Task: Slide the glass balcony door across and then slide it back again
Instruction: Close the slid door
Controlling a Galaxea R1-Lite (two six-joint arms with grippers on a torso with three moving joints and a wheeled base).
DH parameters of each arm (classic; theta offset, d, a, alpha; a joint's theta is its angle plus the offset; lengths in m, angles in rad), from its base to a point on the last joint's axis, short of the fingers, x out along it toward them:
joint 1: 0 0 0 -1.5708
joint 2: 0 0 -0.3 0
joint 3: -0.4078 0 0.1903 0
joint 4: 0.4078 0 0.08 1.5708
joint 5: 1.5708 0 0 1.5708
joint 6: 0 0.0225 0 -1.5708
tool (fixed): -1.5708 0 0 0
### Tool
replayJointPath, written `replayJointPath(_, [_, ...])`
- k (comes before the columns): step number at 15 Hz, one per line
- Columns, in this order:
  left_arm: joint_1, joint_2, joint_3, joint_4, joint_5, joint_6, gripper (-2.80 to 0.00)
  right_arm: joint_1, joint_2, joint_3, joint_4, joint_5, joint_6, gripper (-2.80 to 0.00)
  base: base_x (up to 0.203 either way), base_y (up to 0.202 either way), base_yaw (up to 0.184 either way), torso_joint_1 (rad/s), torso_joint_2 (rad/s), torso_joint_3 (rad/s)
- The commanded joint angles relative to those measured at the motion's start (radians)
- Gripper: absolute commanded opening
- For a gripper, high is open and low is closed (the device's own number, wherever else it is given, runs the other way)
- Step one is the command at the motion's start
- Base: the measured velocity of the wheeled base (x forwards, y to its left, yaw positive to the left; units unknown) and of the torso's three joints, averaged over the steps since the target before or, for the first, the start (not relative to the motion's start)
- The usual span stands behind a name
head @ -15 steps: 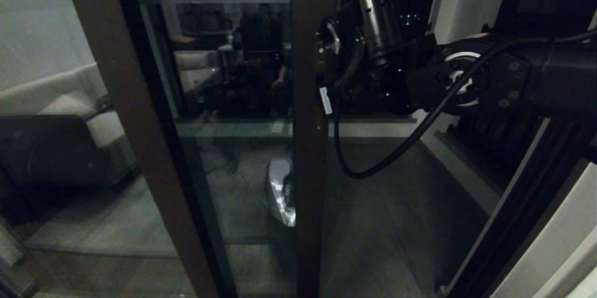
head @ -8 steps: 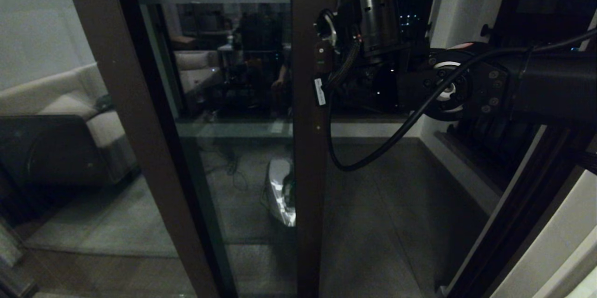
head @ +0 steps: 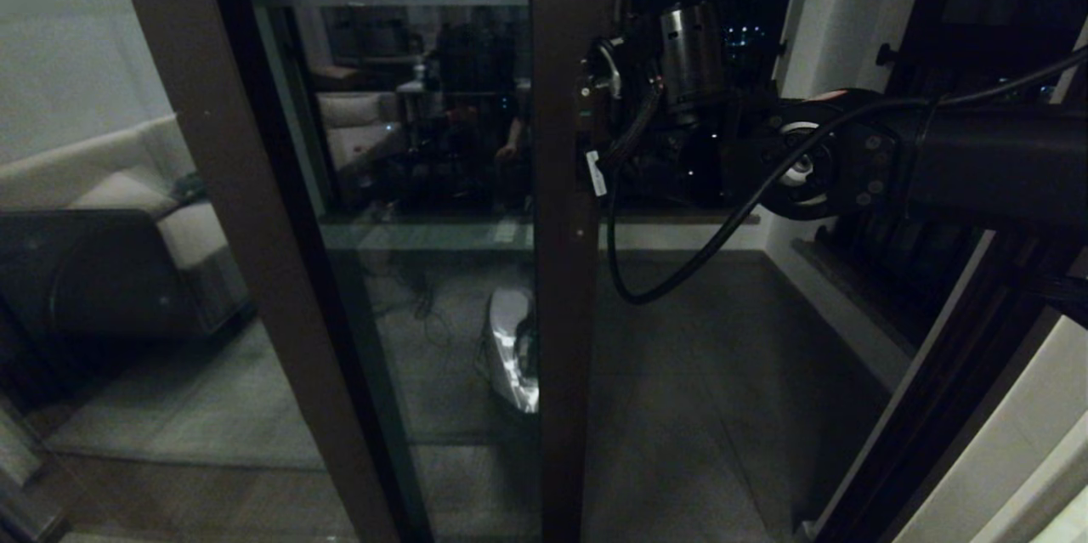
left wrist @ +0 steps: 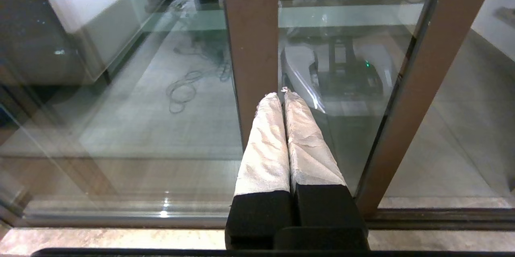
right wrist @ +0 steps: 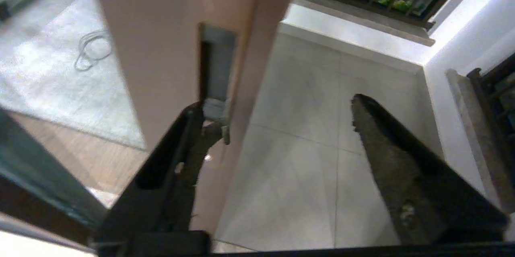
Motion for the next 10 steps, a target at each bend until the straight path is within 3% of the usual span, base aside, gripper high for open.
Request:
replayJointPath(1, [0.0,0.0,0.0,0.0,0.0,0.0,-2.8,-0.006,0.014,-0.002,-0.023,-0.002,-0.001,0.0,0.0,0.0,0.0,0.0,0.0,0.0])
replayJointPath(10, [0.0,0.0,0.0,0.0,0.0,0.0,-2.8,-0.032,0.061,-0.004,-0.099,-0.002,-0.047,0.0,0.0,0.0,0.0,0.0,0.0,0.0])
